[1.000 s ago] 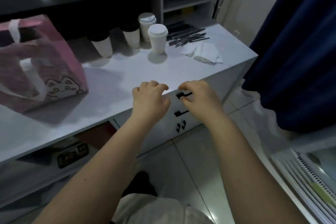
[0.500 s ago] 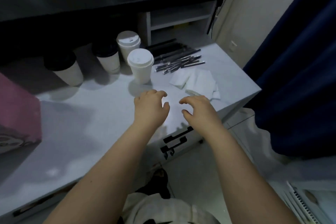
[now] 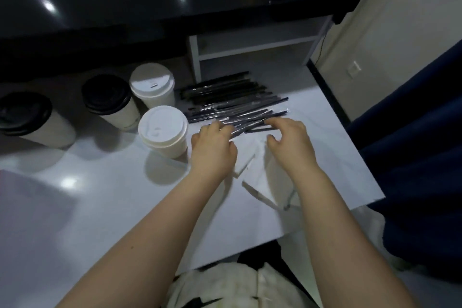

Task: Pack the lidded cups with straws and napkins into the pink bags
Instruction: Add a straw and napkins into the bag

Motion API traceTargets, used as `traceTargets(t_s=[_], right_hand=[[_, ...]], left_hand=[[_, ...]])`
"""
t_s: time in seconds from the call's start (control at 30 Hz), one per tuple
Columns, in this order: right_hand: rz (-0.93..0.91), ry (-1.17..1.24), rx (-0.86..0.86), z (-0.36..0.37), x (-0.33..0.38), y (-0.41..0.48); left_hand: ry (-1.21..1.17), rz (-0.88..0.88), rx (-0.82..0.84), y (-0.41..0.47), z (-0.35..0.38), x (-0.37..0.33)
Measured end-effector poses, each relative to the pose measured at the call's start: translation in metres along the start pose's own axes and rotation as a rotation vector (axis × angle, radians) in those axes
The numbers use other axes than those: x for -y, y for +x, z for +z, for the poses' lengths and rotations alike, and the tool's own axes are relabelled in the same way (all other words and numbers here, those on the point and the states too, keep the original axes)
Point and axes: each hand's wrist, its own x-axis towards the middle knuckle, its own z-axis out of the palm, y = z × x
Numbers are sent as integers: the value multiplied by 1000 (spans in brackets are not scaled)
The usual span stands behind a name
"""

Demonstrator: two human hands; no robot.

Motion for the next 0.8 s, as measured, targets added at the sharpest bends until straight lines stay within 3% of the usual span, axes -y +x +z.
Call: traceTargets(t_s=[0.17,0.47,0.67,0.8], right_hand=[[-231,-86,174,8,-7,64],[-403,-151,219,27,-8,139],[-417,-212,305,47,5,161],[-361,-98,302,50,4,170]], left_hand=[[-38,-173,-56,36,8,-14],[-80,-323,-188,59,9,-15],[-89,-345,-209,69,7,-9],[-85,-358,-222,77,7,-5]])
